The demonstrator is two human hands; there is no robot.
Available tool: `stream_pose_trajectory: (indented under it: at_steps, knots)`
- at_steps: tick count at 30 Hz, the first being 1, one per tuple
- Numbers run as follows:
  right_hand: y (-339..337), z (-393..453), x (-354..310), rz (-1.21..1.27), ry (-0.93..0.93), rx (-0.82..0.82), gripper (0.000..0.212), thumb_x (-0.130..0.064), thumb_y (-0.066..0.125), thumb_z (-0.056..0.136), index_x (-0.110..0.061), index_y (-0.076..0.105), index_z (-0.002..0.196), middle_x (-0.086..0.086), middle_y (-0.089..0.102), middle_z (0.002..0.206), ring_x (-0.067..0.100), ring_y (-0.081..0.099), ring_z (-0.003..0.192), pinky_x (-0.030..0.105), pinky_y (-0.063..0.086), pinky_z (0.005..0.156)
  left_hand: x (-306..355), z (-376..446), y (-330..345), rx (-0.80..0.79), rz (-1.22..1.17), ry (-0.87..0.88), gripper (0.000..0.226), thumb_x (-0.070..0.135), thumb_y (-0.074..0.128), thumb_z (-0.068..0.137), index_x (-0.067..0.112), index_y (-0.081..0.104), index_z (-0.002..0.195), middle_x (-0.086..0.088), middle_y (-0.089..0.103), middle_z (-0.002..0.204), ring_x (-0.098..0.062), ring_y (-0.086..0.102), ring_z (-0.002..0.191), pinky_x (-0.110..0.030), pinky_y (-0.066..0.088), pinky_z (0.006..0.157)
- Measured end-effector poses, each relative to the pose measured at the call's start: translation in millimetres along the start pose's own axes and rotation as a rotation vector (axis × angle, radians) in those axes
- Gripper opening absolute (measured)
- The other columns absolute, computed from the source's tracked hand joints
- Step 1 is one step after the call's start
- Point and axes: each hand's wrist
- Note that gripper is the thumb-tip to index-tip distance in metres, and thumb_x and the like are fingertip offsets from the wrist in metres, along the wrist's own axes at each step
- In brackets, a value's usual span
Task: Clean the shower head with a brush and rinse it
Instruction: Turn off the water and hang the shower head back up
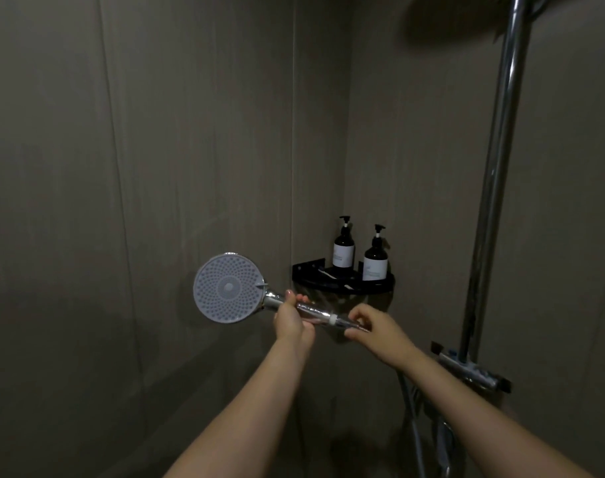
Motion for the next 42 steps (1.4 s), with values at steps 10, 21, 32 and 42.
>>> stream_pose_trajectory:
  at_steps: [10,21,32,42]
  knots:
    - [10.0,-8.8,2.1,0.008,0.103,-0.047,0.013,-0.032,0.056,0.089,-0.02,0.054,0.089,0.0,0.063,0.084,0.012,0.058,0.075,0.026,0.042,0.065,-7.1,-1.6,-5.6,0.016,0.042,0.018,0.021,0.014,0.044,0.097,0.012,0.047,0.076,-0.002,0.043,0.07,-0.011,0.043,0.064,-0.029,0.042,0.075]
    - [13.6,-12.8,10.4,0.109,0.071,0.05,0.012,-0.031,0.058,0.086,-0.022,0.051,0.088,-0.001,0.064,0.075,0.006,0.056,0.066,0.021,0.04,0.059,-12.2,-3.6,-4.0,-0.012,0.082,0.038,0.02,0.014,0.045,0.096,0.013,0.047,0.076,-0.002,0.043,0.07,-0.013,0.043,0.065,-0.031,0.041,0.077]
    - [9.7,-13.3,14.2,0.029,0.024,0.078,0.03,-0.03,0.071,0.075,-0.025,0.046,0.091,-0.01,0.053,0.069,0.012,0.056,0.068,0.022,0.041,0.059,-14.8,-5.7,-9.9,0.009,0.077,0.031,0.021,0.015,0.045,0.096,0.011,0.048,0.076,-0.002,0.045,0.07,-0.013,0.045,0.065,-0.034,0.042,0.086]
    - [15.6,-19.9,15.0,-0.044,0.024,0.068,0.027,-0.035,0.063,0.083,-0.021,0.05,0.102,0.001,0.066,0.093,0.014,0.061,0.079,0.024,0.043,0.065,-19.8,-11.5,-8.0,0.019,0.071,0.049,0.02,0.015,0.046,0.096,0.011,0.049,0.077,-0.002,0.045,0.07,-0.014,0.045,0.065,-0.036,0.041,0.086]
Point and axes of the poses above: each hand's wrist, its own z-axis towards the middle knuckle, its own y-axis out of the palm, x = y × z
